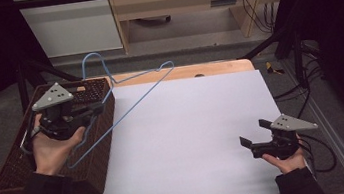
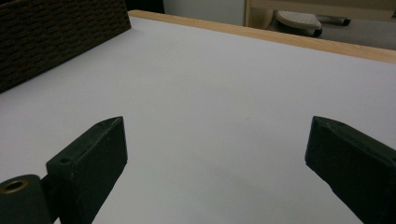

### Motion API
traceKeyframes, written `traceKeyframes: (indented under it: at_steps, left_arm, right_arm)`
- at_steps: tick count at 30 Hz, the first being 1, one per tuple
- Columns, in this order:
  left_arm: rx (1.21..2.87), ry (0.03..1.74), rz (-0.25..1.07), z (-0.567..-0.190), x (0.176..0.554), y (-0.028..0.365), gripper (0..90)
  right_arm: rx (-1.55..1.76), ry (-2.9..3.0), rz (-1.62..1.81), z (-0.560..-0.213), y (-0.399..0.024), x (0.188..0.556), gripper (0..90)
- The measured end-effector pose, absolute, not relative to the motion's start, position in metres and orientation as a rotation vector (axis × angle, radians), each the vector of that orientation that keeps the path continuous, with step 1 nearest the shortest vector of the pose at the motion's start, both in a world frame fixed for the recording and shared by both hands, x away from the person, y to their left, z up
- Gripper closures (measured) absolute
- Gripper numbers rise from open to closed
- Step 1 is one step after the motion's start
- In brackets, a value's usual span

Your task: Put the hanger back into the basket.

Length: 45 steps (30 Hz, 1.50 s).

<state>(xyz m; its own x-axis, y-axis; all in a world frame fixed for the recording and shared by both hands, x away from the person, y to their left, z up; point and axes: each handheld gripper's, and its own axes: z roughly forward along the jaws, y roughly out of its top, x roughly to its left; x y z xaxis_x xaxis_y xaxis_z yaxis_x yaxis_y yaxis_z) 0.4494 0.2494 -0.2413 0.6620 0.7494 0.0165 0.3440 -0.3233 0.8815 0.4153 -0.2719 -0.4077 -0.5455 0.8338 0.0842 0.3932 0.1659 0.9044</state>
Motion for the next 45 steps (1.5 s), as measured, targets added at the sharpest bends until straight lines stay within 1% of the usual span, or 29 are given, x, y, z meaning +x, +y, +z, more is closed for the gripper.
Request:
traceKeyframes:
  at_steps: [7, 18, 33, 45]
  left_arm:
    - [1.909, 0.899, 0.552, -0.237, 0.453, 0.278, 87.3]
    - [1.887, 0.967, 0.625, -0.234, 0.454, 0.323, 87.3]
    - [1.865, 1.030, 0.661, -0.251, 0.458, 0.370, 87.2]
    - [1.868, 1.117, 0.682, -0.271, 0.463, 0.402, 87.2]
  right_arm:
    - [1.160, 2.012, 1.355, -0.407, -0.272, 0.415, 6.4]
    - [1.157, 2.014, 1.353, -0.407, -0.272, 0.415, 6.3]
    - [1.152, 2.022, 1.344, -0.408, -0.271, 0.416, 6.4]
    - [1.152, 2.021, 1.340, -0.408, -0.271, 0.416, 6.3]
